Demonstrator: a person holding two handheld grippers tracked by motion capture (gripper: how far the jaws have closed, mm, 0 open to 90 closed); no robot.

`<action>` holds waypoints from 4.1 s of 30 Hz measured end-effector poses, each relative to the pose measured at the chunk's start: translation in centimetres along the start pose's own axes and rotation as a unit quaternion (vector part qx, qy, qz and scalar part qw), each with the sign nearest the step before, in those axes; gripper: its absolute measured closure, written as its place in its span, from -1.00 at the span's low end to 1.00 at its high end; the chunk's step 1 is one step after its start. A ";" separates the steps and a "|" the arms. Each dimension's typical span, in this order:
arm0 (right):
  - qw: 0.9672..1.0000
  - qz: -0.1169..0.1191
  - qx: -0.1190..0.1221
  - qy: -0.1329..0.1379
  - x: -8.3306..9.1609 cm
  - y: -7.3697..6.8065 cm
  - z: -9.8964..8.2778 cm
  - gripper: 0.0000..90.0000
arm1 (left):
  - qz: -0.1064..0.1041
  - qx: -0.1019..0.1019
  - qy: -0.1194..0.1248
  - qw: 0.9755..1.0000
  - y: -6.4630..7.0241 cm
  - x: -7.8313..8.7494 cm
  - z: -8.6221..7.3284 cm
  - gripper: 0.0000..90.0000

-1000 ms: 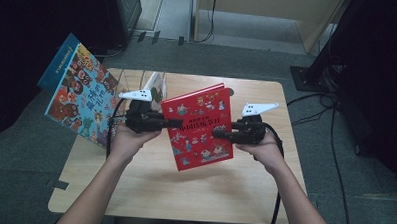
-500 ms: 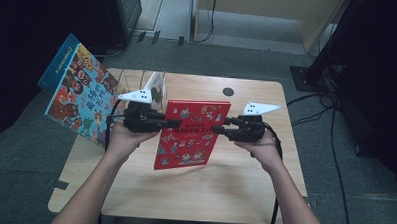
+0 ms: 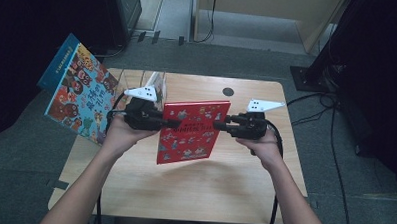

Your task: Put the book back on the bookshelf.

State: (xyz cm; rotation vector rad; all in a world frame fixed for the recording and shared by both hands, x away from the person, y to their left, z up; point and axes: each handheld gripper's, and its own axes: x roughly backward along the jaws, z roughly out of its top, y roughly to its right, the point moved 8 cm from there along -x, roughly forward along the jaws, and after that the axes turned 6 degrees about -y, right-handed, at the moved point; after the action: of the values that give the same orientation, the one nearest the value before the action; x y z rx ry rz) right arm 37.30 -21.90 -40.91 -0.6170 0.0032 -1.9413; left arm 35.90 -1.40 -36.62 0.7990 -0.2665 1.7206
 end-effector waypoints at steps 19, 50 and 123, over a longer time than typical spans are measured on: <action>0.998 -0.014 0.042 -0.038 -1.7 -1.1 0.3 0.38 | 0.025 -0.021 -0.095 0.995 -0.1 -0.9 0.1 0.72; 0.999 -0.017 0.027 -0.029 -2.7 -1.0 -0.1 0.30 | 0.021 -0.005 -0.245 0.969 -0.6 -2.5 0.3 0.78; 0.967 -0.203 0.006 -0.153 -7.8 1.8 -14.7 -0.13 | 0.157 0.256 -0.142 0.943 -9.3 17.5 -7.8 0.78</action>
State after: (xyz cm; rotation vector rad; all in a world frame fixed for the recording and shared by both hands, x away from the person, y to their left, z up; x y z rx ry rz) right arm 35.15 -19.98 -57.44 -0.9626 -0.3547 -2.2110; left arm 39.70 19.34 -33.42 1.4573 -0.1431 2.0052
